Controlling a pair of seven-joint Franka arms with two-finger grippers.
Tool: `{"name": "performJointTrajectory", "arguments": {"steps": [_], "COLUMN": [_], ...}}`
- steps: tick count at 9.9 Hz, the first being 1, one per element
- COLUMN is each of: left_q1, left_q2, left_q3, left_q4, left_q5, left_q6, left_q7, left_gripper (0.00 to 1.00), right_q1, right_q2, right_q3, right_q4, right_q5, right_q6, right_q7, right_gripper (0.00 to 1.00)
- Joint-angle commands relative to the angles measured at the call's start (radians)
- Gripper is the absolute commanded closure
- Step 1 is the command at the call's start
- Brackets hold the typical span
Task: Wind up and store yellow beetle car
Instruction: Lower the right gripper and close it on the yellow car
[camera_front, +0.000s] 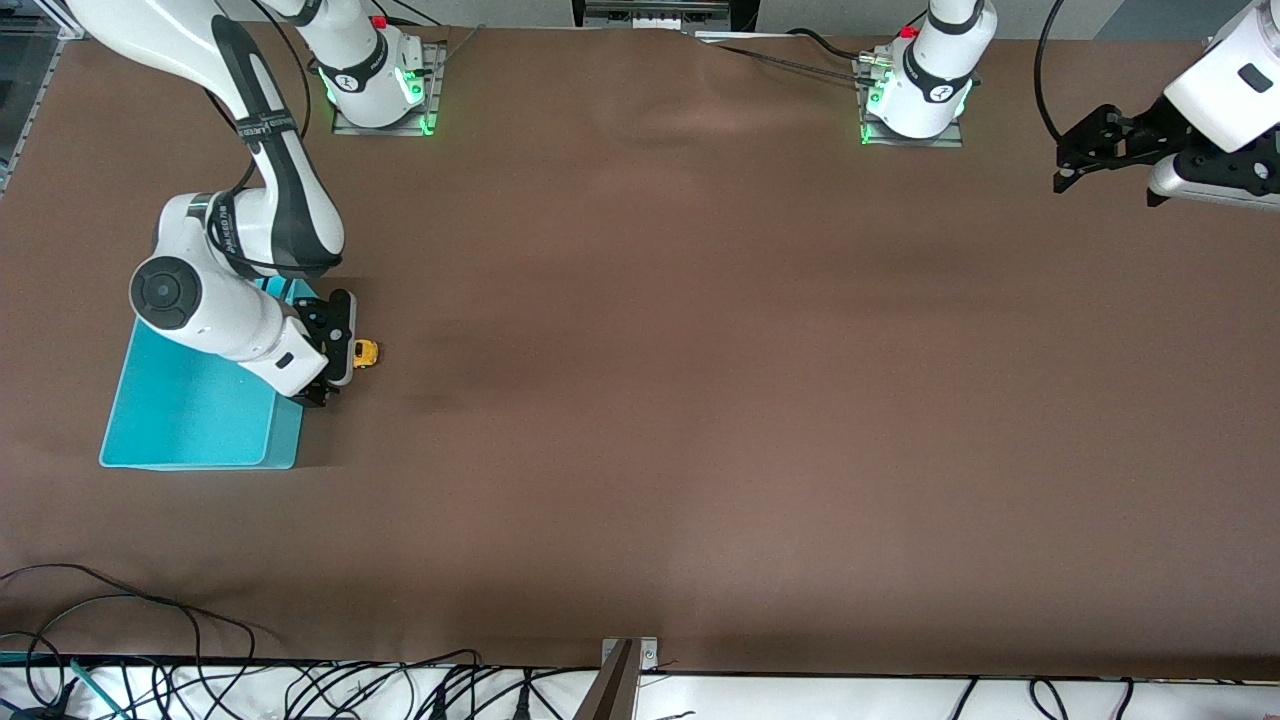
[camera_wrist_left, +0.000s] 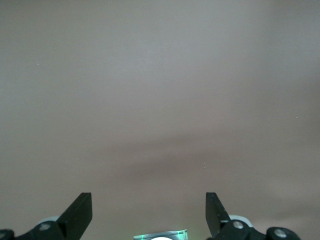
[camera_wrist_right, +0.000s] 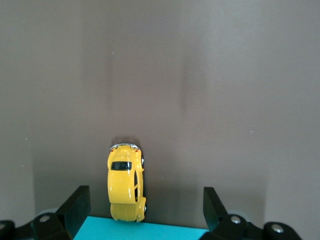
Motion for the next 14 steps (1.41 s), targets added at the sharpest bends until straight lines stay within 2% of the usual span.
{"name": "performJointTrajectory", "arguments": {"steps": [1,3,6,8,10,14], "left_q1": [0.02,0.026,0.026,0.023,0.025,0.025], "left_q2": [0.027,0.03,0.03,0.031,0.04,0.04], "left_q3": [0.009,0.009,0.008,0.003,0.003,0.003], "left_q4": [0.046,0.048,0.042,0.04,0.042,0.045], "left_q5": [-0.056,-0.055,-0.028,0.06,0.072,0.071], "left_q6": [-0.025,-0.025,-0.032,-0.048,-0.048,-0.048], "left_q7": [-0.012,-0.015,-0.014,-0.009,-0.009,-0.008], "left_gripper": [0.0,0.0,0.0,0.0,0.0,0.0], "right_q1": [-0.003,-0.013,-0.023,-0.023,-0.023,-0.023], "right_q2": [-0.052,-0.05,-0.043,-0.023,-0.023,-0.006], "right_q3": [-0.014,-0.04,-0.04,-0.037,-0.008,-0.006], "right_q4": [-0.114,-0.199,-0.274,-0.288,-0.296,-0.296], "right_q5": [-0.005,0.019,0.025,0.025,0.027,0.027], "right_q6": [0.099,0.204,0.322,0.379,0.39,0.411], "right_q7": [-0.077,-0.085,-0.088,-0.111,-0.111,-0.11], "right_gripper": [0.0,0.0,0.0,0.0,0.0,0.0]}}
